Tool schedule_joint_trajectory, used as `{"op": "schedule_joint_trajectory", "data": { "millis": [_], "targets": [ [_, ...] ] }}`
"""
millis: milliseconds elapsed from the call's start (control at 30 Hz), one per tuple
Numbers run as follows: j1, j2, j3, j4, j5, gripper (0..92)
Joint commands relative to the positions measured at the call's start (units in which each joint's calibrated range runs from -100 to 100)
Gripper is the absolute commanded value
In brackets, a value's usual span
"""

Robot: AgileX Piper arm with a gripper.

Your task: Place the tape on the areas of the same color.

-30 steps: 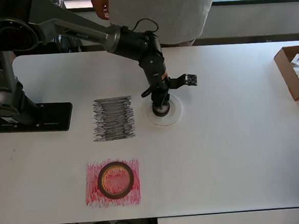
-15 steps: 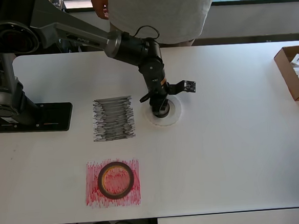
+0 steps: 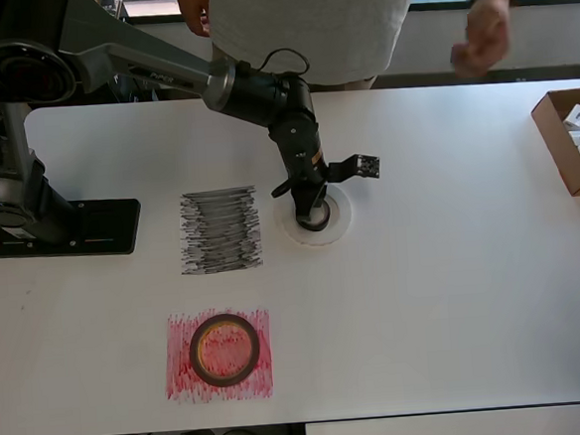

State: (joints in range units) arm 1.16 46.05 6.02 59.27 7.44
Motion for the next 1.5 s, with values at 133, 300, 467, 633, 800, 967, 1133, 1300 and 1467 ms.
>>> {"op": "schedule_joint_trajectory", "data": {
  "millis": [133,300,467,633,800,967,1133,1300,1467],
  "targets": [
    [0.3,-1.1,-0.1,0.6,0.2,0.1],
    [0.3,-2.0,-0.6,1.4,0.0,0.1],
    [0.3,-7.1,0.3,2.0,-0.3,0.1],
    [0.4,-12.3,0.8,5.3,0.0,0.0],
    [-1.3,-18.4,8.7,4.4,-0.7,0.0],
    [-2.1,-23.0,18.2,0.9,-2.5,0.0],
    [-3.6,-27.4,24.5,-1.8,-5.9,0.0],
    [-3.6,-30.1,31.1,-6.4,-7.7,0.0],
    [-3.7,-33.1,37.0,-10.1,-9.4,0.0]
  ]
}}
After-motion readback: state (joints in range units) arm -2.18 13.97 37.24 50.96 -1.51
